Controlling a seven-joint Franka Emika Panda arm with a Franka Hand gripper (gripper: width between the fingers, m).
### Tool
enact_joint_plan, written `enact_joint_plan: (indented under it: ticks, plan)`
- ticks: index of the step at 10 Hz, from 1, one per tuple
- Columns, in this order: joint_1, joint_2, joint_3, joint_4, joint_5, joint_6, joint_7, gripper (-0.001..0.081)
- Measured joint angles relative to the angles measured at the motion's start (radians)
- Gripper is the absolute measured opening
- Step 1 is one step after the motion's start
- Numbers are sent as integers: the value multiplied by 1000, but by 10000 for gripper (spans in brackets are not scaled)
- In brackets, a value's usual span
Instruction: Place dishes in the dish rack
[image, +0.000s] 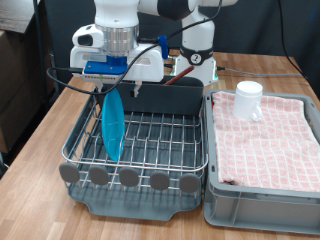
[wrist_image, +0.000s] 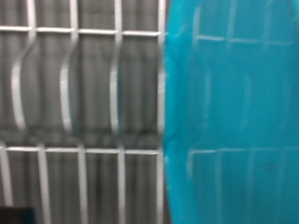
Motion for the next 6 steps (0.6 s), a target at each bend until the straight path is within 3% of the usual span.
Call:
enact_joint_plan:
  ticks: [1, 2, 6]
  plan:
    - [0, -2, 1, 9, 44, -32, -21, 647]
    - [0, -7, 1, 13, 51, -39, -25, 757]
    - [6, -78, 1, 15, -123, -50, 115, 801]
